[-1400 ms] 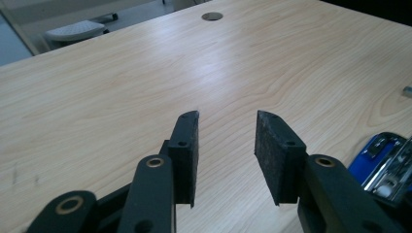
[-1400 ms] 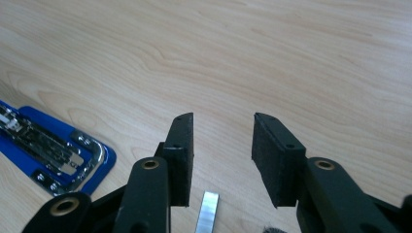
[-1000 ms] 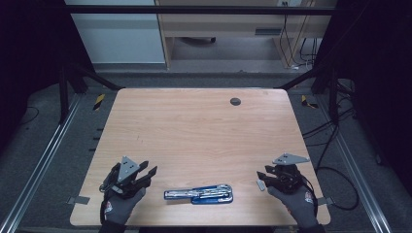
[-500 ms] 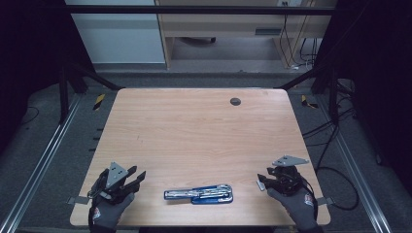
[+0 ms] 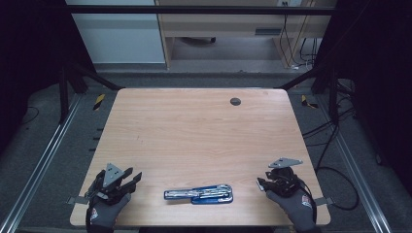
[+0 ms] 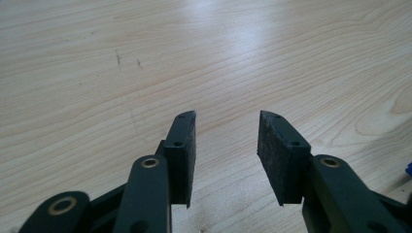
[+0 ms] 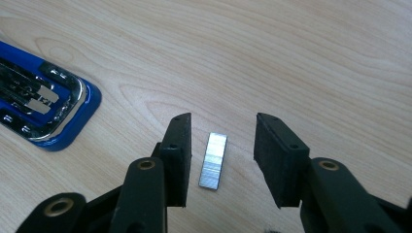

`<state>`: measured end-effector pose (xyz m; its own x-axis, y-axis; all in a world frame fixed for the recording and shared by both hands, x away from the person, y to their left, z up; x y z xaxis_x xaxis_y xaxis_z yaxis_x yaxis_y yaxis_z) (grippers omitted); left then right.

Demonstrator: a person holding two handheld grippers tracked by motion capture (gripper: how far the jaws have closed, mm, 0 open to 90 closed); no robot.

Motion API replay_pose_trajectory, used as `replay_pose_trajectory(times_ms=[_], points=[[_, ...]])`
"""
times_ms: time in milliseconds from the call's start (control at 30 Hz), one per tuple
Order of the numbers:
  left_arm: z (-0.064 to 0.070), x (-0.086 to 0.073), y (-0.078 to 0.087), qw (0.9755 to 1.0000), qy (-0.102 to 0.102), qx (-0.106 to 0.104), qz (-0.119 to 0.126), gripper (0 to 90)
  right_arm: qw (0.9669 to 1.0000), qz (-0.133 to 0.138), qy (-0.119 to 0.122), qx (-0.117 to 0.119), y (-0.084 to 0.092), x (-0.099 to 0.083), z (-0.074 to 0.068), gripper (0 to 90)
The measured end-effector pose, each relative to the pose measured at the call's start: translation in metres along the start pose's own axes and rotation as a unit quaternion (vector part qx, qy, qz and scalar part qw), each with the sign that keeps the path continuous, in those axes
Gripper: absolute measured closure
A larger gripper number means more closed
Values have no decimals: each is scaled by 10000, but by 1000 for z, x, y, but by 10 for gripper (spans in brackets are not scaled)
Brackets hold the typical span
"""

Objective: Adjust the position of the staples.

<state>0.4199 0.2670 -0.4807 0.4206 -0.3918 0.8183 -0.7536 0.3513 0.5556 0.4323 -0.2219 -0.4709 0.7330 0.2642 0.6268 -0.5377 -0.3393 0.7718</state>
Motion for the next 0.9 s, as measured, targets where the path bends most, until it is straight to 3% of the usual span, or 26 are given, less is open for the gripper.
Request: replay_pose_trajectory(times_ms=[267,500,733,900], points=[[-1,1,0,10000,-21,79,4,587,9999,-101,92,-61,-3,-2,-1,623],[0,1,-3,10000,-72,31,-57,587,9998,-164,51,-36,-5,-3,-1,655],[0,1,-2,10000,-74,39,-46,586,9994,-304,-158,-26,-15,-6,-2,674],[0,1,-2,10000,-82,24,-45,586,9992,-379,-142,-54,-20,-6,-4,690]])
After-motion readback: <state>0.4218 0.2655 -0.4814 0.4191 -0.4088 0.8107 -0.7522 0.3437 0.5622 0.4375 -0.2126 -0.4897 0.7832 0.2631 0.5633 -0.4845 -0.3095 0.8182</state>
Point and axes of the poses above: each handheld gripper's, and its own axes: y roughly backward along the jaws, x roughly out of its top, z roughly to its right, the point moved 2 cm from there along -y, roughly forward along the jaws, and after that the axes turned 7 degrees about -y, right-handed, at the moved point
